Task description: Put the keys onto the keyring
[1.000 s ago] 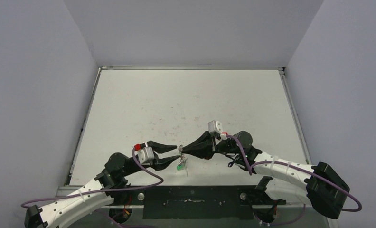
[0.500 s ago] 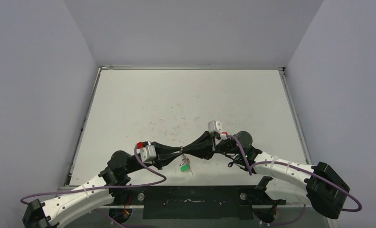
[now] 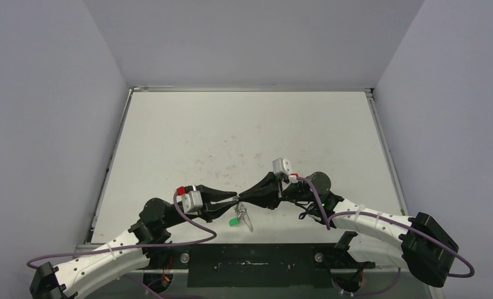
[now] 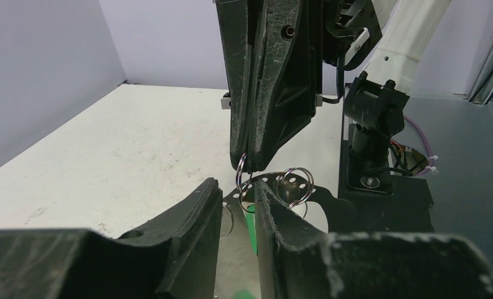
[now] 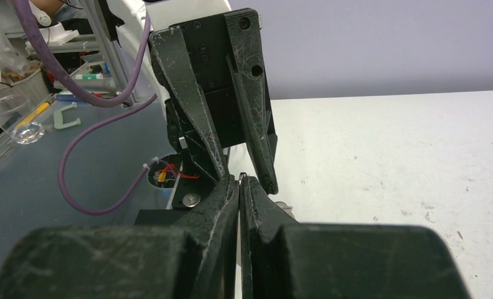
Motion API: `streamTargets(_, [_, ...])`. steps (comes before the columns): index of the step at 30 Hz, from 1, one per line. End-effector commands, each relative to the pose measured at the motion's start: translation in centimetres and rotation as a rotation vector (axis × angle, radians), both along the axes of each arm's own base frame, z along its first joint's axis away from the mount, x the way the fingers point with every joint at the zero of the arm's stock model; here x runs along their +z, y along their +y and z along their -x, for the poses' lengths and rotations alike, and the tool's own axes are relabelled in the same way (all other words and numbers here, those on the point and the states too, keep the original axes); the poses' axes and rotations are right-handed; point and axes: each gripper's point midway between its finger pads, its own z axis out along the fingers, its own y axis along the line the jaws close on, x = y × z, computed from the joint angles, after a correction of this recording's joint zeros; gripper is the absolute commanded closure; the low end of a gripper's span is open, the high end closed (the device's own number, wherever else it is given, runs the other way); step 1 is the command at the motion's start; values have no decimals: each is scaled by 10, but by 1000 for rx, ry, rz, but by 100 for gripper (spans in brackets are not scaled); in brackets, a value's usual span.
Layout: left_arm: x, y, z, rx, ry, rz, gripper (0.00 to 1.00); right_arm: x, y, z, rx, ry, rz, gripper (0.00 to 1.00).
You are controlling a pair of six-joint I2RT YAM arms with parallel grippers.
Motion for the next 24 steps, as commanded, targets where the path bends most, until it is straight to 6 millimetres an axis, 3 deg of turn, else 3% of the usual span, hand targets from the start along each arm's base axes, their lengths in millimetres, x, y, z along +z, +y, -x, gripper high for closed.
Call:
streamTargets(1, [43, 0, 4, -18, -66, 97, 74, 30, 2, 3, 18, -82, -79, 100])
streamTargets(4, [43, 0, 4, -21, -66, 93, 76, 31, 3, 4, 19, -83, -81, 100])
streamTargets(9, [42, 0, 4, -19, -64, 95, 100, 28, 3, 3, 13, -82, -71, 100])
streamTargets(15, [38, 7, -2, 33, -25, 75, 100, 24, 2, -3, -22, -80, -49, 99])
streamTargets(24, [24, 14, -13, 108, 72, -103, 100, 16, -3, -14, -95, -133, 39, 58])
